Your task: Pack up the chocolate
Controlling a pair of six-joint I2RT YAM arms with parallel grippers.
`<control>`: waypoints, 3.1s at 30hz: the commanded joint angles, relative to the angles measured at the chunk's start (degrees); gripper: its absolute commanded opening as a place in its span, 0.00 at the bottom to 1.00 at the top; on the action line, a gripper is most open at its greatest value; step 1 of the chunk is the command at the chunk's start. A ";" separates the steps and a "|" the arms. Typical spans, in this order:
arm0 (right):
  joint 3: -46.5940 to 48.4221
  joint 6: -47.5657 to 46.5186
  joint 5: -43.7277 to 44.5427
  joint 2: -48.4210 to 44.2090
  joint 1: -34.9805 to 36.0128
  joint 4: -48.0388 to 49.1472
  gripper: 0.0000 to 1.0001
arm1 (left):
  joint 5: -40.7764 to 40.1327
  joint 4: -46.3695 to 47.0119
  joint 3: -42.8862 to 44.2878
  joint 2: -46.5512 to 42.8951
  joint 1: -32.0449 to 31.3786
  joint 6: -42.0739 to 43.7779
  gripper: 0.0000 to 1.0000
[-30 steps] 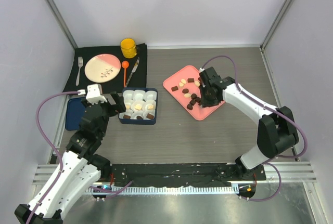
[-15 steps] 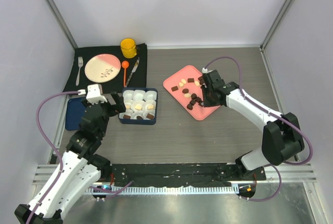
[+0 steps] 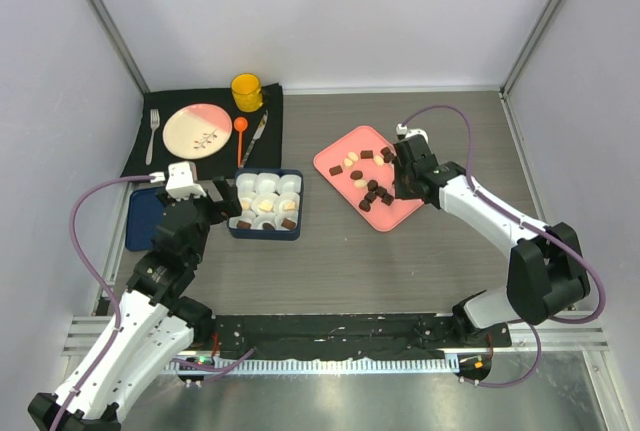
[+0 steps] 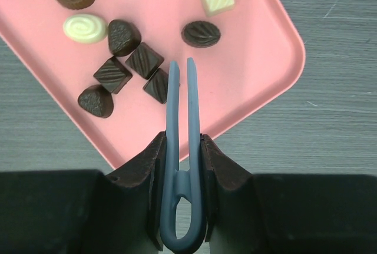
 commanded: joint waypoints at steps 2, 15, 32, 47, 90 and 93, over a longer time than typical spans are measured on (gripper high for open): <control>0.31 0.45 3.56 -0.68 -3.21 5.48 0.28 | 0.45 2.02 2.36 -0.15 0.23 0.23 1.00; 3.13 -2.45 -1.79 6.88 -10.07 9.70 0.27 | 0.27 1.94 2.27 -0.59 0.32 0.41 1.00; 1.99 -5.44 -9.00 7.76 -10.25 10.67 0.27 | 0.10 1.94 2.27 -1.12 0.23 0.41 1.00; -0.12 -4.83 -12.96 2.22 -10.16 4.88 0.27 | 0.53 1.94 2.27 -1.29 0.32 0.32 1.00; 7.08 -8.61 -16.57 8.55 -8.14 5.57 0.36 | 0.80 1.85 2.27 -0.68 0.32 0.32 1.00; 6.91 -8.61 -15.51 8.55 -8.05 5.57 0.36 | 0.80 1.94 2.27 -0.68 0.23 0.32 1.00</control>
